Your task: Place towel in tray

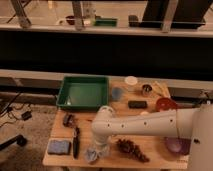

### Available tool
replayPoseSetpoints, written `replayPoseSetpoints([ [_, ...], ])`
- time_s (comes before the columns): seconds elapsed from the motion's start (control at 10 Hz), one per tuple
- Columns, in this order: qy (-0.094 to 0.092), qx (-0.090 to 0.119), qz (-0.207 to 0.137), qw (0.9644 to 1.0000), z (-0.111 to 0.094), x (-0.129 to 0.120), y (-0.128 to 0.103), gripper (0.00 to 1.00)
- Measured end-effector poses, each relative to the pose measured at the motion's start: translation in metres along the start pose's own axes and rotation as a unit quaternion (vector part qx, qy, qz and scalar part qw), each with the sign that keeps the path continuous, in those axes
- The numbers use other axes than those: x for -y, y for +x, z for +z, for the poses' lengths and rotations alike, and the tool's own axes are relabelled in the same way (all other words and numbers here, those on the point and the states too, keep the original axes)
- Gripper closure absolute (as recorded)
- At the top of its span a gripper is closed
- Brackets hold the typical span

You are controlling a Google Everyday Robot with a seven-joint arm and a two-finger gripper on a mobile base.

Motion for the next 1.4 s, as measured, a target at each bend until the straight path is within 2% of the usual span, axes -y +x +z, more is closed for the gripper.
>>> replayPoseSetpoints([
  [0.3,0.008,0.012,0.003,0.9999,-0.008,0.001,0.001,0.83],
  [0.5,0.020,0.030,0.002,0.9993,-0.033,0.003,-0.006,0.83],
  [0.7,0.040,0.054,-0.007,0.9978,-0.076,0.006,-0.020,0.83],
  [0.9,0.062,0.071,-0.020,0.9953,-0.117,0.010,-0.035,0.83],
  [1.0,0.080,0.080,-0.032,0.9930,-0.143,0.017,-0.048,0.83],
  [1.1,0.093,0.086,-0.044,0.9910,-0.161,0.025,-0.061,0.83],
  [1.2,0.099,0.089,-0.053,0.9897,-0.168,0.030,-0.070,0.83],
  [1.4,0.099,0.089,-0.051,0.9898,-0.169,0.029,-0.068,0.83],
])
